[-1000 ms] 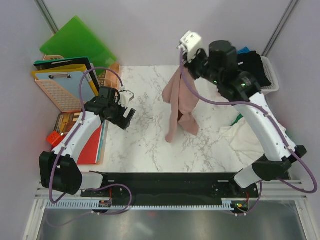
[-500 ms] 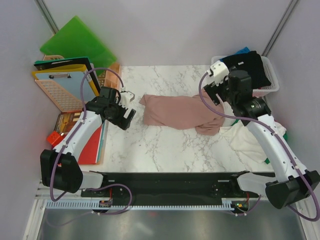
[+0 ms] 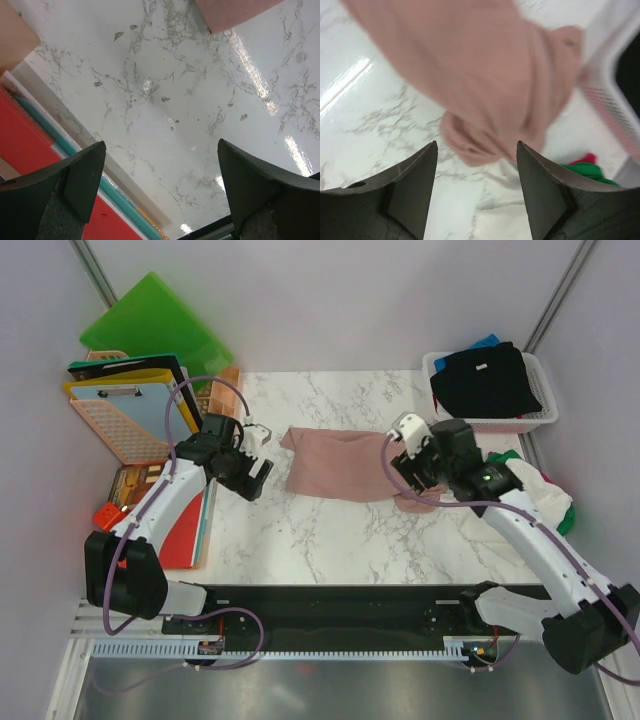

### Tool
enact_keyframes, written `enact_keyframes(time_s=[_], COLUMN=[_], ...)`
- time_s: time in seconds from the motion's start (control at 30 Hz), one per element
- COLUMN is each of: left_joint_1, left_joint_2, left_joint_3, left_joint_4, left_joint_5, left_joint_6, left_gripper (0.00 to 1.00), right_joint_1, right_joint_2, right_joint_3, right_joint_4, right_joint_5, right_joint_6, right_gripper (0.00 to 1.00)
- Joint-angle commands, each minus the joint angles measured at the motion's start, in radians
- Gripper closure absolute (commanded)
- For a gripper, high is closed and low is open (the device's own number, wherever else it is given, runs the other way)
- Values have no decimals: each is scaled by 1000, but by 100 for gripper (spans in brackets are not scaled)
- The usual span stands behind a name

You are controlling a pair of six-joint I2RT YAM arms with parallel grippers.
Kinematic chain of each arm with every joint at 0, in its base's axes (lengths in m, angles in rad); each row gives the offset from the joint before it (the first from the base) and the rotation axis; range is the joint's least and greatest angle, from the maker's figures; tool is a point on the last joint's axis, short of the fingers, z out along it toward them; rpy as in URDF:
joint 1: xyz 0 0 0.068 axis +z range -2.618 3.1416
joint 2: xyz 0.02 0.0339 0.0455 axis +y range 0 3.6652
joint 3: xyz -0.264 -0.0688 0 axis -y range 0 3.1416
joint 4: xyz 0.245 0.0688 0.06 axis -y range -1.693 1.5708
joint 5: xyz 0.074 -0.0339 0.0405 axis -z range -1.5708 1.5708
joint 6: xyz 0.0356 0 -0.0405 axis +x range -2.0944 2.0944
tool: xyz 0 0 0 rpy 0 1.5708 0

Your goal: Fold and stack the t-shirts

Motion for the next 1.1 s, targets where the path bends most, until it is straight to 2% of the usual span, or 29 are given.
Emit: enact_keyframes(time_s=[0.0, 0.03, 0.13, 0.17, 0.23, 0.43, 0.57, 0.67, 0.83, 0.97, 1.0, 1.07], left_joint_1=[-2, -2, -3, -3, -12, -26, -28, -23, -25, -26, -26, -26], left_joint_2=[13, 25, 99, 126, 223, 397, 516, 567, 536, 529, 526, 526], left_joint_3=[31, 38, 84, 100, 153, 291, 370, 391, 333, 312, 310, 310], left_joint_4=[9, 7, -38, -61, -98, -120, -122, -96, 21, 55, 59, 59], left_joint_5=[70, 102, 370, 568, 716, 838, 860, 823, 618, 486, 414, 383], left_joint_6=[-19, -30, -39, -28, -45, -37, -60, -109, -214, -232, -238, -238], left_gripper=[0, 0, 0, 0, 0, 0, 0, 0, 0, 0, 0, 0], right_joint_1=[130, 149, 163, 163, 163, 163, 164, 163, 164, 163, 163, 163], right_joint_2=[66, 78, 117, 117, 108, 54, 14, -12, -32, -23, -20, -15], right_joint_3=[-94, -102, -100, -99, -94, -97, -108, -117, -149, -174, -177, -183], right_joint_4=[35, 49, 81, 92, 96, 75, 52, 36, 41, 64, 70, 79], right_joint_5=[12, 45, 92, 103, 145, 238, 263, 286, 295, 287, 284, 281], right_joint_6=[62, 68, 70, 66, 64, 69, 75, 73, 67, 70, 73, 81], right_gripper=[29, 29, 30, 30, 30, 30, 30, 30, 29, 29, 29, 30])
